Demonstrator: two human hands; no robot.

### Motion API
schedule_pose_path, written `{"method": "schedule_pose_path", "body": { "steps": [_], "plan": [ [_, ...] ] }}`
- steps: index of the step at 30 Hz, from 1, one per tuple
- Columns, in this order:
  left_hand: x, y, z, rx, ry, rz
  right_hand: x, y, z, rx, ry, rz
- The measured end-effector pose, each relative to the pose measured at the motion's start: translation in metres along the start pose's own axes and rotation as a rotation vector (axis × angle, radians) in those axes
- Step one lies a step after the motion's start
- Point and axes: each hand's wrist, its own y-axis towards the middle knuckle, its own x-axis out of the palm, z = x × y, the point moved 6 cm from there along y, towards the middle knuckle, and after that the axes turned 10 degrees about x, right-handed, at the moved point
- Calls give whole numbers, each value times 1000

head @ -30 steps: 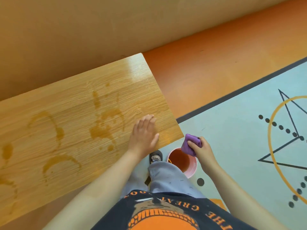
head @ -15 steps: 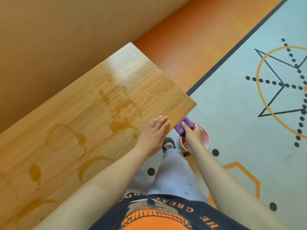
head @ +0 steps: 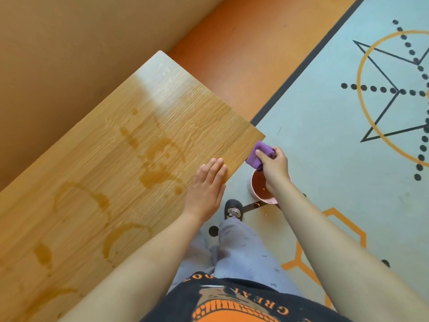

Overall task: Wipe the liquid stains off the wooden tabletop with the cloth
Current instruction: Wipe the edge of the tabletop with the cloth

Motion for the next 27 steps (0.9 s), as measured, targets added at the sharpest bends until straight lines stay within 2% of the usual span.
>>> {"method": "schedule_pose_path", "body": {
  "steps": [3,7,13,16,22,27],
  "plan": [
    [4,2,1,-9,72,-30,-14,31,-21,-13,-17,45],
    [5,0,3,-16,91,-37,-10,24,-8,-21,-31,42],
    [4,2,2,-23,111,-27,24,-23,50,61,-79,-219],
    [3,3,3,-25,128,-25,26,-26,50,75,-96,-263],
    [6,3,3,-32,153,-77,-14,38,-14,34,33,-11],
    [5,4,2,-30,149,-76,-15,59,-34,-22,11,20]
  ]
}}
